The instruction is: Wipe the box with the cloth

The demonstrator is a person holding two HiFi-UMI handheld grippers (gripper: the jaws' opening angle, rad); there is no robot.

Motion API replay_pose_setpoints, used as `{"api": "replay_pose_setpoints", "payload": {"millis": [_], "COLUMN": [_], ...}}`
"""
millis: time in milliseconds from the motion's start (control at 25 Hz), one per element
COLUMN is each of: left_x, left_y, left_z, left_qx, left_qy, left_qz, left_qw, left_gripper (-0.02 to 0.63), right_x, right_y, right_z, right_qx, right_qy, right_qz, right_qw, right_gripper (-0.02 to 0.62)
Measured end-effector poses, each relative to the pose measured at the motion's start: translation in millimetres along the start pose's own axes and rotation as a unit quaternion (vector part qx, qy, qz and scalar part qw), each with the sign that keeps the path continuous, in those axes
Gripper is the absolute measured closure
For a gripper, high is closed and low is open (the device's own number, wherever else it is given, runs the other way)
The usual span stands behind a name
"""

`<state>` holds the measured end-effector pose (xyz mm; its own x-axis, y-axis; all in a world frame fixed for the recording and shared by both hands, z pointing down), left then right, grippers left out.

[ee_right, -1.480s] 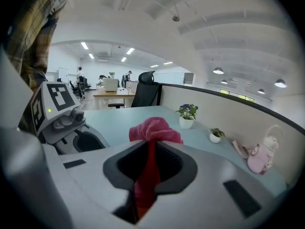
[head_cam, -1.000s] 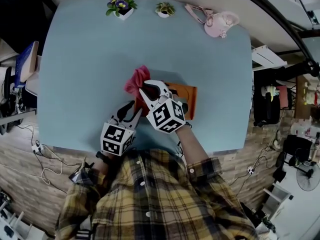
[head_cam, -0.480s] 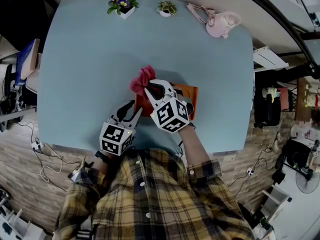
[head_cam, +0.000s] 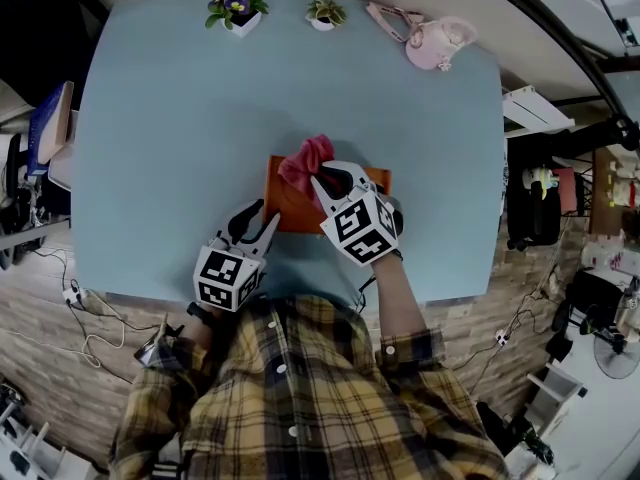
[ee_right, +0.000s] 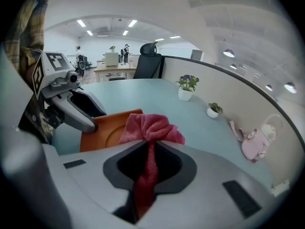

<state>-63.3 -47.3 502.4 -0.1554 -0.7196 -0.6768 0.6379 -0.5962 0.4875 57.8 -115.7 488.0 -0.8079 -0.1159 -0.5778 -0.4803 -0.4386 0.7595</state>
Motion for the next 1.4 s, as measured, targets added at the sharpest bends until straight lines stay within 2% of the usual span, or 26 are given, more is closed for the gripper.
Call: {"api": "replay_pose_setpoints", "payload": {"millis": [240,440,760,1080,1200,1400], "left_x": [-0.2,0.6,-0.6,-0.7,-1.4,-1.1], "left_y": [-0.8,0.3,-0.2,0.3,0.3,0.3], "left_z": [-0.3,0.0,0.7,-0.7,-0.2,-0.3], "left_qx": [0.000,0.000,0.001,-0.003,-0.005,-0.008], "left_qy": [0.000,-0.001,-0.002,-0.002,-0.002,-0.001], "left_qz": [-0.002,-0.001,-0.002,-0.005,-0.005,-0.006], "left_qw": [1.0000,1.0000,1.0000,1.0000,1.0000,1.0000], "left_gripper": [0.472,0.472,0.472,0.472,0.472,0.471], "right_x": [-28.0,-52.3,-69.6,-86.1,-89.7,-87.9], "right_y": [-18.5,-30.7,-42.1,-64.4,-70.4,-70.3], "right_z": [-13.7,-19.5,-25.6,-34.1,-36.0,-35.6], "right_qx": [-0.020,-0.037,-0.048,-0.089,-0.101,-0.106], "right_qy": [0.047,0.041,0.047,0.059,0.077,0.076], "right_qz": [0.025,0.062,0.099,0.138,0.136,0.139], "right_qw": [0.998,0.997,0.993,0.985,0.983,0.982], "right_gripper": [0.546,0.546,0.546,0.546,0.546,0.546]}}
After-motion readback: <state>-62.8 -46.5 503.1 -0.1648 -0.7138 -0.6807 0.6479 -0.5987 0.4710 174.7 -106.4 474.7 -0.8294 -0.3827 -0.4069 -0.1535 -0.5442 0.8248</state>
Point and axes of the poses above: the fingertips, and each gripper's own axes: y forward along the fingers, z to its left, x out of its top, the point moved 4 cm from there along -y, backward along the fingers, and after that the axes turned 15 degrees about -y, right-handed, at the moved point
